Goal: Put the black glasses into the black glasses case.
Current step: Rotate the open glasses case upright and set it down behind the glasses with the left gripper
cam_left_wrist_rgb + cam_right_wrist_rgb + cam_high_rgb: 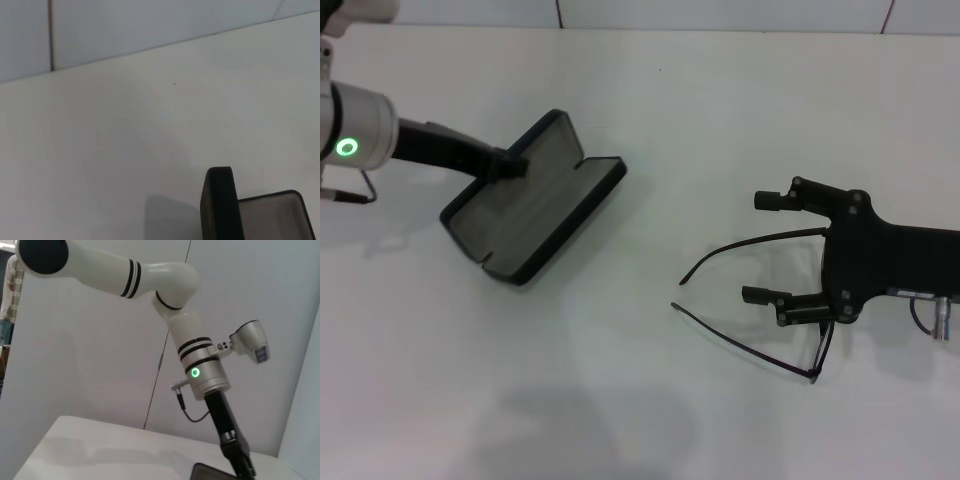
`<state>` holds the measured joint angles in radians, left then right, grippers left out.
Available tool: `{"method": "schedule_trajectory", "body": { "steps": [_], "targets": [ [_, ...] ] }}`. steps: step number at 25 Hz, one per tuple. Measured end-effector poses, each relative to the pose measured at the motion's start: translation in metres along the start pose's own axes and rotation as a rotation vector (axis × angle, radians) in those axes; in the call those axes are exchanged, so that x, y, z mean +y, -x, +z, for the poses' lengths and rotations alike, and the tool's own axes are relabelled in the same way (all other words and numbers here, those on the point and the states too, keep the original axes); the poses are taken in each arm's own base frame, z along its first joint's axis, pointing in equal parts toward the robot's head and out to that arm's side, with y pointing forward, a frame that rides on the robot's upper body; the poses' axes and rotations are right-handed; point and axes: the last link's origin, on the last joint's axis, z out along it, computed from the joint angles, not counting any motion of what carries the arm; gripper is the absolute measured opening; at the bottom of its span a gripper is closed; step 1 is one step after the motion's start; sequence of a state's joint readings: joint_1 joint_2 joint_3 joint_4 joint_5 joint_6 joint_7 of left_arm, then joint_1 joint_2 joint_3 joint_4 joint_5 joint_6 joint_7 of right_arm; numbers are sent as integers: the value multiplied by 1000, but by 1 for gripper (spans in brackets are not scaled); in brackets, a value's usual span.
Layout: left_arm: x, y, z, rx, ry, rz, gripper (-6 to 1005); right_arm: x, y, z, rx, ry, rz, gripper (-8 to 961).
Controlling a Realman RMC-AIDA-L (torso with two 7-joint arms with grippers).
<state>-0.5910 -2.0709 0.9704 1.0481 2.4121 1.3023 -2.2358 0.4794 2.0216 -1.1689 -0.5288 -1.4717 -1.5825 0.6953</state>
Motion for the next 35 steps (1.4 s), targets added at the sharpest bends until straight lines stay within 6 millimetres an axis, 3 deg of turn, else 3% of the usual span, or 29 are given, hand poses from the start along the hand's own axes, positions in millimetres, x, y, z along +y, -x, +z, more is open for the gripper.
{"method": "schedule_trajectory", "body": {
  "steps": [5,9,14,22,35],
  "targets": [
    [10,-21,2,62,29,119,210,6,0,-2,-9,13,-6,888],
    [17,-37,8,106,34,293,205,12,-2,-2,-19,23,-12,888],
    [37,-55,36,69,39,552,219,16,-5,-3,-23,19,-2,888],
    [78,-61,69,-12,65,899,248,25,-8,-5,-43,16,8,887],
    [97,-63,70,22,158,988,295,28,-10,-7,-43,9,19,887]
  ]
}}
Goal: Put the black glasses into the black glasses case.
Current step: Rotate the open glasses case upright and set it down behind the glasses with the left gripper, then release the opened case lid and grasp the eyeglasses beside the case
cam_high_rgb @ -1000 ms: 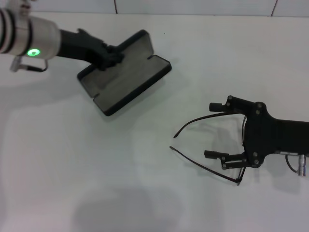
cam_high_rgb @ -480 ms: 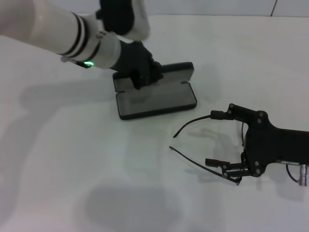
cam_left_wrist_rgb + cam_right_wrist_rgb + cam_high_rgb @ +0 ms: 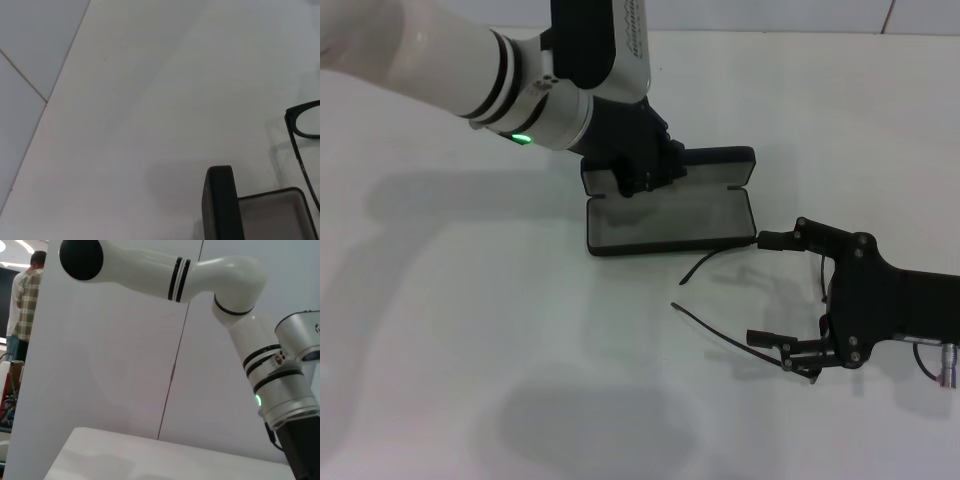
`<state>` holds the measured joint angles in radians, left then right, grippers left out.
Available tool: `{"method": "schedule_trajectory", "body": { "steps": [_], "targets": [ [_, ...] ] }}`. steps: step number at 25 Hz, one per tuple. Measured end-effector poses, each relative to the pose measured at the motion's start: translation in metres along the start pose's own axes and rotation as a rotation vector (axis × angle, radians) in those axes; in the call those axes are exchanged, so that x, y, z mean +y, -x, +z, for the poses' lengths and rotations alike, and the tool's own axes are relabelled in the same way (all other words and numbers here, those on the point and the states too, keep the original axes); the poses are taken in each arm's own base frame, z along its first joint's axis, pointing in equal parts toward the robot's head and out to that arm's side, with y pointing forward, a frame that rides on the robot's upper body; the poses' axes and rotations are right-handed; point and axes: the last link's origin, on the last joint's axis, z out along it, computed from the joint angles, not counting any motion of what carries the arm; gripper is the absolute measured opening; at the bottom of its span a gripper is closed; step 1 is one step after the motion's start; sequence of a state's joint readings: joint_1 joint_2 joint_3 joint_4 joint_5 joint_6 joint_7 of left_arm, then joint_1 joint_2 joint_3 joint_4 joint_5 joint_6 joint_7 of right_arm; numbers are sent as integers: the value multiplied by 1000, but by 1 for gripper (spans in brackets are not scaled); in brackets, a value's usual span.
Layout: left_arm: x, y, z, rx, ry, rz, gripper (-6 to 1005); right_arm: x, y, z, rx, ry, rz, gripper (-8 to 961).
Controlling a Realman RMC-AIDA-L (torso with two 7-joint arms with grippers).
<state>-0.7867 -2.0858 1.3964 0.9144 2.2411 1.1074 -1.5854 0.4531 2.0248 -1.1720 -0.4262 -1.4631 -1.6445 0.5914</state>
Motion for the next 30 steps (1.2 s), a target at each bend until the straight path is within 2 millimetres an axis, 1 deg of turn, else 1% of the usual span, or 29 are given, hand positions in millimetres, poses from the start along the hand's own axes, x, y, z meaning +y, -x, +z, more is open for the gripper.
{"method": "schedule_trajectory", "body": {
  "steps": [8,11,13,16,18,20,22,23,24,25,26,27,28,30],
  "targets": [
    [-2,-5,1,-3,1,-17,324,0,0,0,-1,-2,-1,887],
    [-2,-8,-2,56,-3,-58,464,-1,1,0,-6,-9,-1,887],
    [1,-11,-5,141,-8,-98,558,-4,2,0,-13,-21,-3,887],
    [10,-10,-13,326,-37,-175,577,-16,10,-2,-21,-31,-18,887],
    [15,-5,-21,451,-76,-243,590,-30,21,-4,1,-10,-41,886],
    [22,4,-27,547,-114,-305,603,-46,34,-6,84,55,-82,886],
    [29,15,-31,622,-150,-369,617,-59,47,-8,241,168,-145,886],
    [29,15,-31,622,-150,-369,624,-63,50,-8,303,207,-165,886],
    [38,30,-33,681,-187,-455,631,-68,59,-7,388,264,-207,886],
    [39,34,-33,690,-194,-478,638,-68,59,-7,388,264,-207,886],
    [41,39,-33,702,-201,-514,645,-75,78,-4,552,371,-267,886],
    [43,43,-32,714,-205,-542,652,-75,80,-5,579,392,-270,886],
    [44,45,-33,724,-208,-560,659,-77,90,-3,649,450,-290,886],
    [48,50,-33,741,-213,-591,670,-78,102,1,735,514,-312,886]
  ]
}}
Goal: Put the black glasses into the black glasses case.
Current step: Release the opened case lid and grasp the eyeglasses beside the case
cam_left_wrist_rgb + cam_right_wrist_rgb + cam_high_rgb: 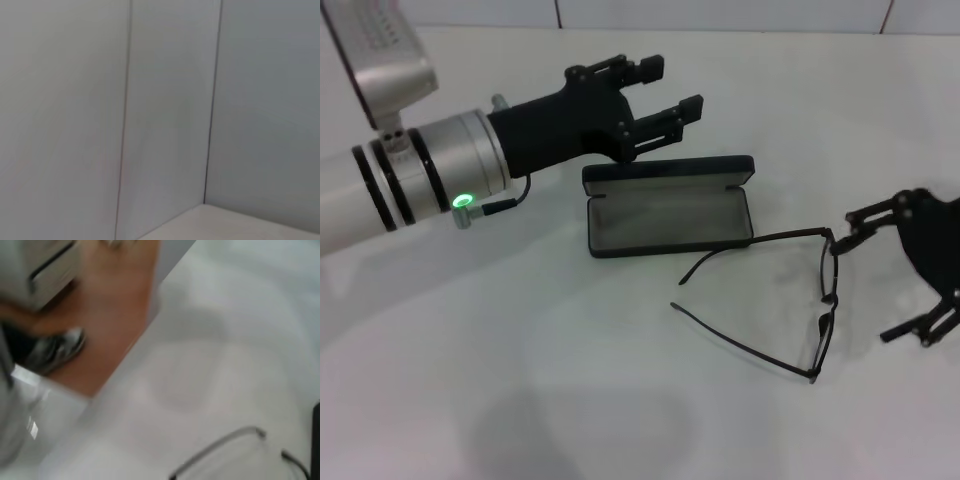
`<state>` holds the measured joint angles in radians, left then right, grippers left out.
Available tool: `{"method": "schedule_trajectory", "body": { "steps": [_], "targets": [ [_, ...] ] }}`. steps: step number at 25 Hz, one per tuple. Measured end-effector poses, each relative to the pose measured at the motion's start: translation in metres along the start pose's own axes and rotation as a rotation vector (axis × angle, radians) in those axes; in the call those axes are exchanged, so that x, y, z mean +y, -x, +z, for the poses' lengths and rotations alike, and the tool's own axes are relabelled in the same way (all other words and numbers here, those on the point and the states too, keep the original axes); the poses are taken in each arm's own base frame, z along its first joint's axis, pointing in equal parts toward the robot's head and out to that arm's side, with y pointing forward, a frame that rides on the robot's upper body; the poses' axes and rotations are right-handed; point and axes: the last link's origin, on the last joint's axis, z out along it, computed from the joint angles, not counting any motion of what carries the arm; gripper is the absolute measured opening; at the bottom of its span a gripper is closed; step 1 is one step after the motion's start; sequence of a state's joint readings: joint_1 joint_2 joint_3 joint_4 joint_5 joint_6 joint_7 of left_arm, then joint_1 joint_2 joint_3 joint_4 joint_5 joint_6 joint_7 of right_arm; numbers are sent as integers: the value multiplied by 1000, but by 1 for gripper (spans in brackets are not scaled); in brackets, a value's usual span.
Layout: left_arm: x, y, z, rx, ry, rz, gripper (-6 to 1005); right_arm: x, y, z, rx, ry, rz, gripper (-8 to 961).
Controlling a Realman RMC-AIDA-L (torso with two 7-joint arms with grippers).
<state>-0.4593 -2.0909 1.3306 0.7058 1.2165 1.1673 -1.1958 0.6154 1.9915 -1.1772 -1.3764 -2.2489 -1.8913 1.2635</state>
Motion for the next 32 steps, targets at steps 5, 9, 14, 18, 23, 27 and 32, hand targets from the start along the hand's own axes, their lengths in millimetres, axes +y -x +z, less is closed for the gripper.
{"method": "schedule_trajectory", "body": {
  "steps": [5,9,14,18,23,27,32],
  "targets": [
    [0,7,-10,44,-35,-66,690,-23,19,8,171,50,-87,886],
    [2,11,-16,71,-34,-111,689,-32,28,25,276,128,-144,884],
    [2,15,-21,93,-48,-119,687,-32,30,46,373,180,-203,884],
    [2,20,-25,107,-65,-134,686,-34,29,62,410,180,-252,885],
    [3,25,-27,100,-74,-136,684,-36,25,81,455,176,-307,885],
    [4,29,-28,92,-78,-140,684,-38,25,94,468,141,-354,834],
    [3,30,-26,85,-79,-126,683,-38,23,102,455,133,-358,782]
  ]
}}
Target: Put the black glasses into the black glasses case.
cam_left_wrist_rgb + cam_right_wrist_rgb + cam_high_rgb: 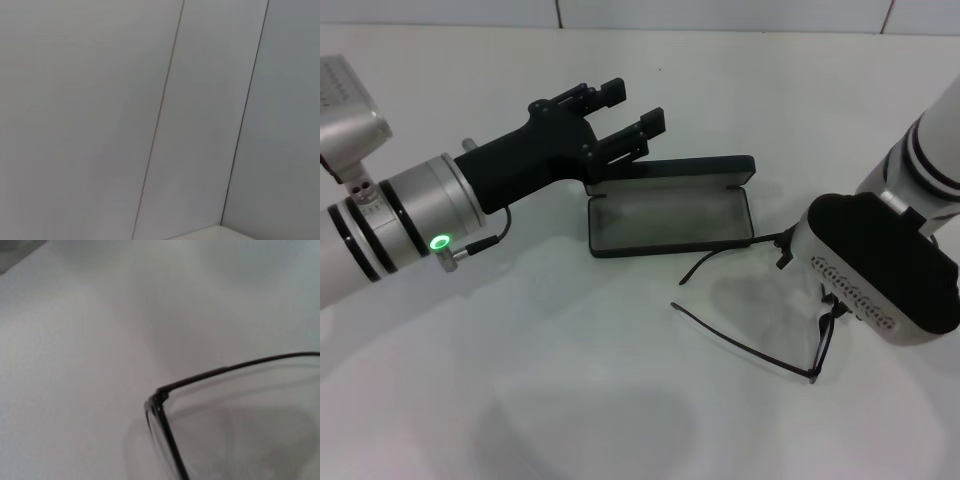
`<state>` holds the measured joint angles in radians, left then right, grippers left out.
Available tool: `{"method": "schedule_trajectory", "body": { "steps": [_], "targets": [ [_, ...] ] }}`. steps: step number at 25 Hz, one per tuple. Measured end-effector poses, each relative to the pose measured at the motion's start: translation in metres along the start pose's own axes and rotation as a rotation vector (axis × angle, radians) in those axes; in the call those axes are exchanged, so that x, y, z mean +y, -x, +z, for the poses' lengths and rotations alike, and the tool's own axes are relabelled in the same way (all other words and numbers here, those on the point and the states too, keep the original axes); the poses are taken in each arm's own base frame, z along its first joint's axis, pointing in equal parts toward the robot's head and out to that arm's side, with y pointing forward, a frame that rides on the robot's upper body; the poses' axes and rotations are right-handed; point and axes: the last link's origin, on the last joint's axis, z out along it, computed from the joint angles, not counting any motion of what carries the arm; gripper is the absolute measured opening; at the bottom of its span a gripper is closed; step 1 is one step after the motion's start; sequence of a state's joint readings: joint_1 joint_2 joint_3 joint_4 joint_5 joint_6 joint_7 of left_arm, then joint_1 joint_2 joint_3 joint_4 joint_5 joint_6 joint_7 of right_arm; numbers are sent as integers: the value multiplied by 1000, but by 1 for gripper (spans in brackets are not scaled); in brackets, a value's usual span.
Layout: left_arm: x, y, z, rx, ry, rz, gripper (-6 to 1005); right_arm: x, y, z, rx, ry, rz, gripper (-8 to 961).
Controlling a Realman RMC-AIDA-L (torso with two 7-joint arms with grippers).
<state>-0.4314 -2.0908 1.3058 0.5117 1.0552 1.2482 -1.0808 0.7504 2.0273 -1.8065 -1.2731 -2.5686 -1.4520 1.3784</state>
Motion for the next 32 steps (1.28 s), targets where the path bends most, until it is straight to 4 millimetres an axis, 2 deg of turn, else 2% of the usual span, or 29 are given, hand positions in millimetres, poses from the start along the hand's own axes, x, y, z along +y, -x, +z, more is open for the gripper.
{"method": "schedule_trajectory", "body": {
  "steps": [7,14,20,24,28,32],
  "targets": [
    [-2,0,-1,14,-18,5,682,1,7,4,-25,3,-36,780],
    [-2,2,-2,9,-22,15,682,5,6,8,-32,21,-27,777],
    [-4,2,-3,13,-31,13,681,6,3,7,-36,17,2,517],
    [-4,0,-6,31,-31,9,681,10,-6,-7,-71,-23,80,346],
    [3,-6,-8,72,20,8,680,28,-20,-33,-209,-105,164,161],
    [7,-11,-10,104,53,12,680,52,-32,-53,-348,-210,240,107]
  ]
}}
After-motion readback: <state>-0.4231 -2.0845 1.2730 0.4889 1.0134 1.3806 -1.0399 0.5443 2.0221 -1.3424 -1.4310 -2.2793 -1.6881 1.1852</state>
